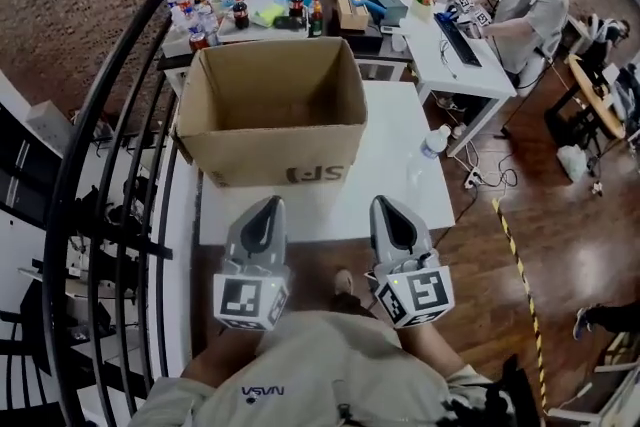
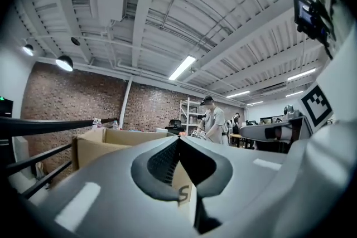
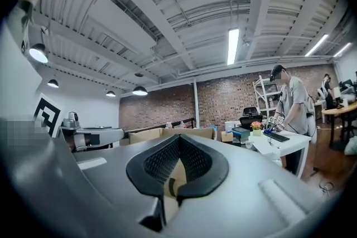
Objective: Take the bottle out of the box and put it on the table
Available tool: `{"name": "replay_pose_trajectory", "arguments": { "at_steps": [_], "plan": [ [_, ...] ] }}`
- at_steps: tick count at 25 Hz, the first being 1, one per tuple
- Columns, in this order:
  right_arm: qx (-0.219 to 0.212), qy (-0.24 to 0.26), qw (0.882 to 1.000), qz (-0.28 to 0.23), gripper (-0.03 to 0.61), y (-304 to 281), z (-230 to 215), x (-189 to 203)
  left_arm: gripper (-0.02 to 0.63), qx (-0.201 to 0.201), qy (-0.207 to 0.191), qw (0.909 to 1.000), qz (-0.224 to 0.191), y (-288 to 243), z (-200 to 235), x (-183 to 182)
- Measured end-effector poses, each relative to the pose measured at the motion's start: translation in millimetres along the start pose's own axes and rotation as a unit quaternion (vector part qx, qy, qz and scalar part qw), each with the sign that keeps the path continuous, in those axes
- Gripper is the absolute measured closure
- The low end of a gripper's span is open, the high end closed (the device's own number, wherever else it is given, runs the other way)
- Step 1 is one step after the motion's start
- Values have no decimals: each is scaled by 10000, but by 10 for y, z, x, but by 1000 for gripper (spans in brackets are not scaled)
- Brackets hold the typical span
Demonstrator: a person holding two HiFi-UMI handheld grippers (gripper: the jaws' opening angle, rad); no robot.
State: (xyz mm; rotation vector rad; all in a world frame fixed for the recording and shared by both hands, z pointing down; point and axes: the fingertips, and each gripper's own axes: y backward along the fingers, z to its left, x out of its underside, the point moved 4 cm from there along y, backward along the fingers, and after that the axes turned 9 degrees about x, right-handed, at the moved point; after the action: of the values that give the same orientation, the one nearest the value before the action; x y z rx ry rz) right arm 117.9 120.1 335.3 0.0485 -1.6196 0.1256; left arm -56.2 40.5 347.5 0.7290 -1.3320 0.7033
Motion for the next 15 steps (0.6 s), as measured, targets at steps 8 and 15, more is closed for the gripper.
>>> {"name": "replay_pose_trajectory", "arguments": {
  "at_steps": [8, 15],
  "plan": [
    [-184, 158, 9997, 53, 578, 218, 530, 125, 614, -244, 80, 9995, 186, 576, 100, 167],
    [-202, 142, 9995, 174, 578, 338, 417, 254, 614, -379, -166, 9987, 296, 639, -71, 143]
  ]
}}
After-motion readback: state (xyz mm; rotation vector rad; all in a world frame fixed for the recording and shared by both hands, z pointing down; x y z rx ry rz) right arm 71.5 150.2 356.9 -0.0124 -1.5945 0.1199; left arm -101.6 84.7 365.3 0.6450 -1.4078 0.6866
